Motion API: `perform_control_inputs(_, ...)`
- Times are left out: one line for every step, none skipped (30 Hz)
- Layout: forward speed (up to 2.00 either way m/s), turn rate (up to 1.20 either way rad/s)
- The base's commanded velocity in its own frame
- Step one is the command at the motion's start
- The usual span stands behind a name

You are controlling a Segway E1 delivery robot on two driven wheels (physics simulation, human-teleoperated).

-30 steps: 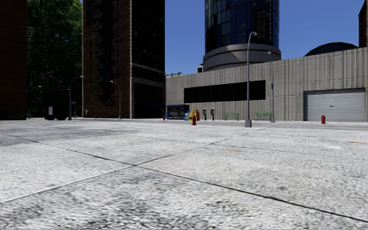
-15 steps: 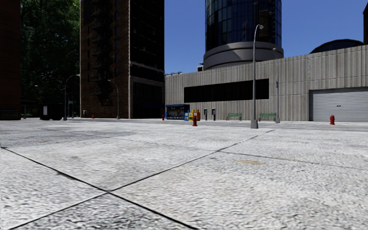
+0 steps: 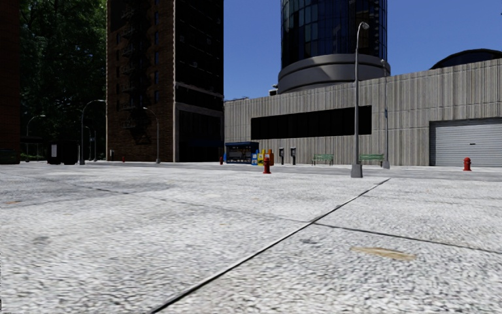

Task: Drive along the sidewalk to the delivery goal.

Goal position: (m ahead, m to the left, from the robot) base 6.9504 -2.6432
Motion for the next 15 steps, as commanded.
perform_control_inputs(2.0, 0.0)
perform_control_inputs(2.0, 0.0)
perform_control_inputs(2.0, -0.09)
perform_control_inputs(2.0, -0.21)
perform_control_inputs(2.0, -0.28)
perform_control_inputs(2.0, -0.34)
perform_control_inputs(2.0, -0.55)
perform_control_inputs(2.0, -0.83)
perform_control_inputs(2.0, -0.96)
perform_control_inputs(2.0, -0.99)
perform_control_inputs(2.0, -0.99)
perform_control_inputs(2.0, -1.0)
perform_control_inputs(2.0, -1.0)
perform_control_inputs(2.0, -1.0)
perform_control_inputs(2.0, -1.0)
